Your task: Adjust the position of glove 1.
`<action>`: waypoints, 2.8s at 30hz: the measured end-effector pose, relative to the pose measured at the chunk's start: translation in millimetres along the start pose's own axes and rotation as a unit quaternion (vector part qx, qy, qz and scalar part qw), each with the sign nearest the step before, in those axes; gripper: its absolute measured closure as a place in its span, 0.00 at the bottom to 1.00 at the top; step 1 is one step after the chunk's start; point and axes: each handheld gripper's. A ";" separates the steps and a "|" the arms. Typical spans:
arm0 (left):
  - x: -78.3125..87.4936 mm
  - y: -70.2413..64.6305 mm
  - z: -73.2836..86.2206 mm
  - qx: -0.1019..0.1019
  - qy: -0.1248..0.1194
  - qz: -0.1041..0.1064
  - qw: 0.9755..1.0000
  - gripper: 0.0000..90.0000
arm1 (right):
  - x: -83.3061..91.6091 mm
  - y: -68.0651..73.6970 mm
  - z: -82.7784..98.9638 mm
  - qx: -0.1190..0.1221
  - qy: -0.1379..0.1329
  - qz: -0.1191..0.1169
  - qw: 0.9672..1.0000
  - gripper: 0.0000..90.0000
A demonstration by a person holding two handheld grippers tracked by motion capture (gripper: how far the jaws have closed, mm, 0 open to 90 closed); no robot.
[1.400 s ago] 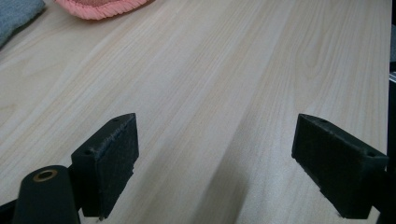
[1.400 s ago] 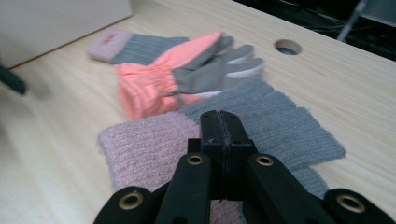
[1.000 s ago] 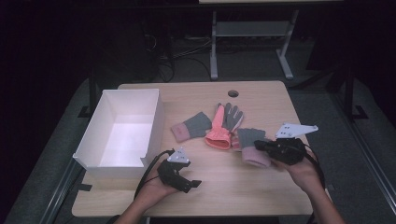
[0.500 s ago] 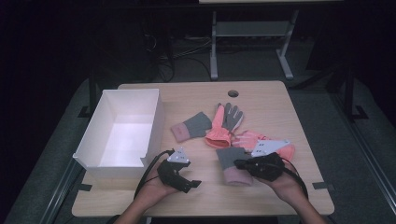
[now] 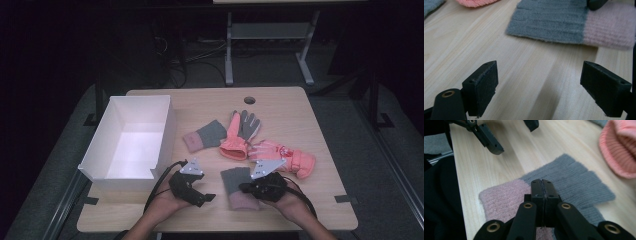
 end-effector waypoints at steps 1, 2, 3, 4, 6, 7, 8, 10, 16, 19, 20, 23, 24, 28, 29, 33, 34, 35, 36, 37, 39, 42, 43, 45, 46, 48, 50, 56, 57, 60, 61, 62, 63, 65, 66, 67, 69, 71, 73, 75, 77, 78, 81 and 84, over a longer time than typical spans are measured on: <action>0.0 -0.1 0.0 0.000 0.000 0.000 1.000 0.16 | -1.1 0.0 0.6 0.000 -0.001 0.003 1.000 0.95; 0.2 -0.1 -0.1 0.000 0.000 0.000 1.000 0.16 | -0.5 0.0 0.7 0.003 -0.005 0.003 1.000 0.89; 0.3 -0.3 0.0 0.001 -0.001 0.000 1.000 0.16 | 1.7 -0.7 0.3 0.005 -0.009 0.005 1.000 0.87; 0.5 -0.3 0.0 0.001 -0.001 -0.001 1.000 0.16 | 5.2 -2.3 0.4 0.006 -0.014 0.011 1.000 0.88; 0.6 -0.3 0.0 0.001 0.000 0.000 1.000 0.16 | 12.7 -8.3 2.4 0.001 -0.016 0.028 0.999 0.95; 0.4 -0.4 -0.1 0.001 0.000 0.000 1.000 0.16 | 16.4 -13.2 4.6 -0.002 -0.017 0.034 0.999 0.99; -0.1 -1.1 0.1 0.005 -0.002 0.000 1.000 0.16 | 19.7 -18.1 7.1 -0.005 -0.017 0.037 0.999 1.00; -0.5 -1.1 -0.1 0.003 -0.002 0.000 1.000 0.16 | 24.4 -26.4 11.5 -0.013 -0.010 0.043 0.999 1.00; -0.7 -0.4 -0.5 -0.003 0.002 -0.001 1.000 0.16 | 18.1 -41.8 14.3 -0.024 0.007 0.055 0.998 1.00; -0.4 -0.9 -0.4 -0.003 0.002 0.000 1.000 0.16 | 11.5 -46.3 15.1 -0.025 0.025 0.058 0.998 1.00; -0.5 -1.0 -0.5 -0.003 0.002 0.000 1.000 0.16 | 9.7 -47.2 15.7 -0.027 0.029 0.056 0.998 1.00; -0.8 -1.0 -0.4 -0.003 0.003 0.001 1.000 0.16 | 4.7 -48.6 18.8 -0.028 0.046 0.053 0.997 1.00; -0.8 -0.9 -0.4 -0.004 0.003 0.000 1.000 0.16 | 4.4 -48.8 19.8 -0.027 0.046 0.054 0.997 1.00; 0.1 -0.9 -0.3 -0.001 0.002 -0.001 1.000 0.16 | 8.1 -46.0 22.3 -0.033 0.053 0.055 0.997 1.00; 0.3 -0.7 -0.2 0.000 0.001 -0.001 1.000 0.16 | 9.7 -44.2 23.7 -0.034 0.057 0.057 0.996 1.00; 0.0 0.6 -0.1 -0.001 0.002 -0.001 1.000 0.16 | 15.6 -35.2 30.5 -0.043 0.063 0.057 0.995 1.00; -0.1 0.7 -0.1 0.000 0.001 -0.001 1.000 0.16 | 17.0 -33.1 32.5 -0.040 0.066 0.057 0.995 1.00; -0.1 0.6 -0.1 0.000 0.001 -0.001 1.000 0.16 | 18.4 -30.4 34.5 -0.042 0.067 0.056 0.995 1.00; -0.1 0.5 0.0 0.000 0.001 -0.001 1.000 0.16 | 20.2 -28.1 36.8 -0.043 0.068 0.055 0.995 1.00; -0.1 0.5 -0.1 0.000 0.002 -0.001 1.000 0.16 | 22.0 -25.6 39.3 -0.047 0.068 0.056 0.995 1.00; -0.4 0.3 -0.1 0.001 0.001 -0.002 1.000 0.16 | 25.7 -21.0 44.8 -0.047 0.067 0.054 0.995 1.00; -0.4 0.1 -0.2 0.001 0.002 -0.002 1.000 0.16 | 30.2 -12.7 52.0 -0.053 0.066 0.047 0.995 1.00; -0.4 0.1 -0.2 0.001 0.002 -0.002 1.000 0.16 | 31.1 -9.5 54.2 -0.054 0.067 0.044 0.995 1.00; -0.5 0.2 -0.3 0.001 0.004 -0.002 1.000 0.16 | 32.0 -3.1 57.5 -0.056 0.066 0.037 0.996 1.00; -0.7 -0.1 -0.3 0.002 0.003 -0.003 1.000 0.16 | 31.8 -0.9 58.6 -0.049 0.066 0.035 0.996 1.00; -0.8 0.0 -0.4 0.001 0.003 -0.003 1.000 0.16 | 32.0 3.2 57.3 -0.046 0.061 0.036 0.996 1.00; -1.1 -0.4 -0.9 0.002 0.002 -0.002 1.000 0.16 | 32.0 4.2 52.5 -0.035 0.042 0.032 0.998 1.00; -1.6 -1.1 -1.1 0.001 0.003 0.000 1.000 0.16 | 10.6 8.1 30.7 0.002 0.030 0.005 1.000 1.00; -1.4 -1.3 -1.1 0.000 0.003 -0.001 1.000 0.16 | 5.2 7.1 28.4 0.005 0.041 0.003 0.999 1.00; -1.2 -1.5 -1.0 -0.001 0.003 -0.001 1.000 0.16 | -4.8 3.5 25.6 0.008 0.059 0.012 0.998 1.00; -1.1 -1.6 -1.1 -0.003 0.003 -0.001 1.000 0.16 | -10.7 -0.8 21.9 0.005 0.061 0.013 0.998 1.00; -1.1 -1.8 -1.2 -0.003 0.003 0.000 1.000 0.16 | -12.8 -2.5 19.3 0.002 0.060 0.017 0.998 1.00; -1.1 -2.0 -1.2 -0.003 0.003 0.000 1.000 0.16 | -14.7 -4.7 16.9 0.004 0.061 0.022 0.998 1.00; -0.9 -2.0 -1.3 -0.004 0.002 0.001 1.000 0.16 | -18.9 -8.9 12.6 0.002 0.056 0.025 0.998 1.00; -0.7 -2.0 -1.3 -0.004 0.002 0.001 1.000 0.16 | -20.6 -10.9 10.6 0.004 0.056 0.028 0.998 1.00; -0.6 -1.9 -1.3 -0.004 0.003 0.001 1.000 0.16 | -22.0 -12.2 8.8 0.003 0.056 0.026 0.998 1.00; -0.3 -2.1 -1.2 -0.002 0.002 0.001 1.000 0.16 | -22.5 -13.4 7.6 0.005 0.051 0.027 0.998 1.00; -0.1 -2.0 -1.2 -0.006 0.003 0.001 1.000 0.16 | -18.7 -11.5 8.7 0.002 0.039 0.025 0.999 0.98; -1.0 -2.4 -1.3 -0.004 0.002 0.000 1.000 0.16 | -12.3 -11.6 10.6 0.001 0.025 0.018 1.000 0.90; -1.4 -2.8 -1.9 -0.006 0.003 -0.001 1.000 0.16 | -5.3 -11.5 12.7 0.000 0.010 0.024 1.000 0.84; -1.5 -2.7 -2.7 -0.008 0.006 -0.002 1.000 0.16 | 2.8 -13.0 15.2 -0.005 -0.002 0.021 1.000 0.78; -1.9 -2.8 -2.9 -0.005 0.005 -0.003 1.000 0.16 | 6.8 -14.0 16.8 -0.008 -0.009 0.024 1.000 0.73; -2.4 -1.6 -4.9 0.000 0.004 -0.007 1.000 0.16 | 17.8 -16.1 22.5 -0.018 -0.019 0.032 0.999 0.60; -2.1 0.3 -7.1 -0.005 0.007 -0.012 1.000 0.16 | 27.1 -17.3 28.8 -0.028 -0.025 0.039 0.998 0.53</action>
Point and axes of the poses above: each handheld gripper's, and its own axes: x roughly backward along the jaws, z roughly out of its underside, y roughly to its left, and after that the axes turned 15 degrees about -z, right-handed
